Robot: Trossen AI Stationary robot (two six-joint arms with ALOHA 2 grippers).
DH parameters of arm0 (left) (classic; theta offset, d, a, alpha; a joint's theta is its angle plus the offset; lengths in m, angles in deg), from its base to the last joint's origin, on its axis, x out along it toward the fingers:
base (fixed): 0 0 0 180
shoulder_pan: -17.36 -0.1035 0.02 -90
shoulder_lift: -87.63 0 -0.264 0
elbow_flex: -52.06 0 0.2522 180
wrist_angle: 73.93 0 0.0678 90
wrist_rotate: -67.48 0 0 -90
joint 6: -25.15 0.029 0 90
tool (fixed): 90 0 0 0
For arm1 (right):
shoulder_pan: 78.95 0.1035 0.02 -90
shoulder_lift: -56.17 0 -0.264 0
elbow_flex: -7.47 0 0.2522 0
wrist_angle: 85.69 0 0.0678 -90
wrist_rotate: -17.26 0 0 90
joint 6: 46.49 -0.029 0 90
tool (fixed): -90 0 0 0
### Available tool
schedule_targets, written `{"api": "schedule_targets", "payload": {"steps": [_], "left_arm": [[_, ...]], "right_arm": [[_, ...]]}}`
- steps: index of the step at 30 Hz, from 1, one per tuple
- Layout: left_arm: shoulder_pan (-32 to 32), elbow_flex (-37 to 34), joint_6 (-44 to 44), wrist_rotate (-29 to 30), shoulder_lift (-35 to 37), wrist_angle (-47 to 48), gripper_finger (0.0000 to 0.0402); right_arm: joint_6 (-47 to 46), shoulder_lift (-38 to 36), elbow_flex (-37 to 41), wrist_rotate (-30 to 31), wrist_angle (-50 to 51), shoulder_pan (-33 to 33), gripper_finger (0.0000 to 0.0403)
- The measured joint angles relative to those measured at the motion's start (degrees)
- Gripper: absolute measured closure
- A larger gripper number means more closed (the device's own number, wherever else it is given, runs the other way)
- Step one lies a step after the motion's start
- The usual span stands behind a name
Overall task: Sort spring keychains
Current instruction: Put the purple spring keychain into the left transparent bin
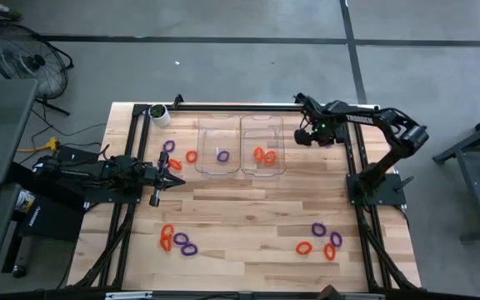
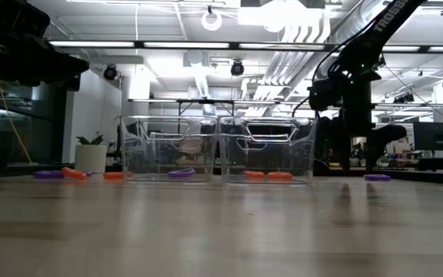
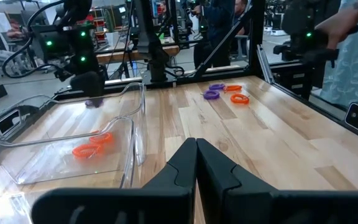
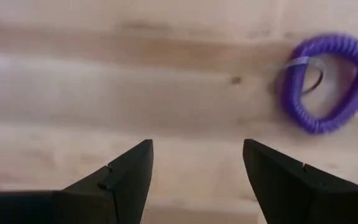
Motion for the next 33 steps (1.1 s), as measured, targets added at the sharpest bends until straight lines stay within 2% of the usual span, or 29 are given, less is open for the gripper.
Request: {"api": "schedule_targets", "payload": {"steps": [4, 9, 11, 16, 21, 33], "left_arm": [[0.00, 0.00, -0.02, 0.00, 0.00, 0.00, 0.0401], [-0.02, 0.00, 0.00, 0.00, 0.00, -0.02, 0.0401], [-0.01, 0.00, 0.00, 0.00, -0.01, 0.00, 0.0401], [-0.02, 0.00, 0.00, 0.00, -0.02, -0.02, 0.0401], [-0.02, 0.00, 0.00, 0.00, 0.00, -0.02, 0.0401], [0.00, 0.00, 0.00, 0.00, 0.00, -0.02, 0.0401]], "right_arm": [[-0.32, -2.73, 0.00, 3.38, 4.05, 3.29, 0.0160], [-2.73, -5.99, -0.02, 13.86, 10.51, 5.19, 0.0160], [-3.07, -5.96, -0.02, 15.92, 12.47, 4.68, 0.0160], [-2.59, -4.13, -0.02, 15.61, 11.36, 2.72, 0.0160], [-1.41, -1.67, -0.02, 12.59, 6.32, 0.34, 0.0160], [1.12, 5.93, -0.28, 9.14, 3.22, -3.65, 0.0160]]}}
